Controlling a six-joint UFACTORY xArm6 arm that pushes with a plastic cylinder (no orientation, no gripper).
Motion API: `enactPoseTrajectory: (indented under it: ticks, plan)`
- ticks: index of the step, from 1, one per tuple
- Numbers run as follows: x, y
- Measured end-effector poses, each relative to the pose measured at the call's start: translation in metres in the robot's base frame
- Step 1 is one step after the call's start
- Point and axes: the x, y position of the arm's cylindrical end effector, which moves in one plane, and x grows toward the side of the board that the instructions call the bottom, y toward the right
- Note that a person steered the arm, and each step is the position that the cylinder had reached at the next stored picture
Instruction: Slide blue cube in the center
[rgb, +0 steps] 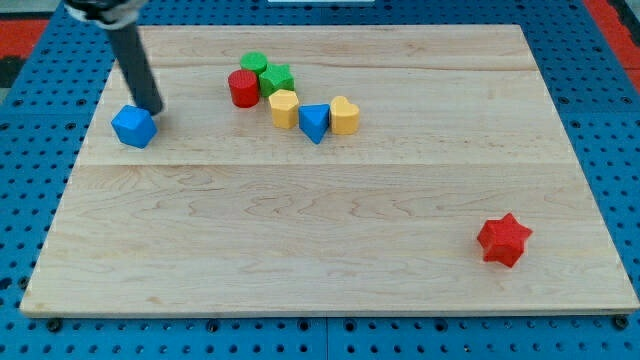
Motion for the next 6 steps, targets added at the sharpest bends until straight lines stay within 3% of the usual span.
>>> enactPoseTrajectory:
  ticks: [1,2,4,5,6]
  plan:
    - [-0.014,-0.048]
    - [0.050,-0.047]
    - [0.054,0.080]
    - [0.064,0.039]
    - [0.041,0.023]
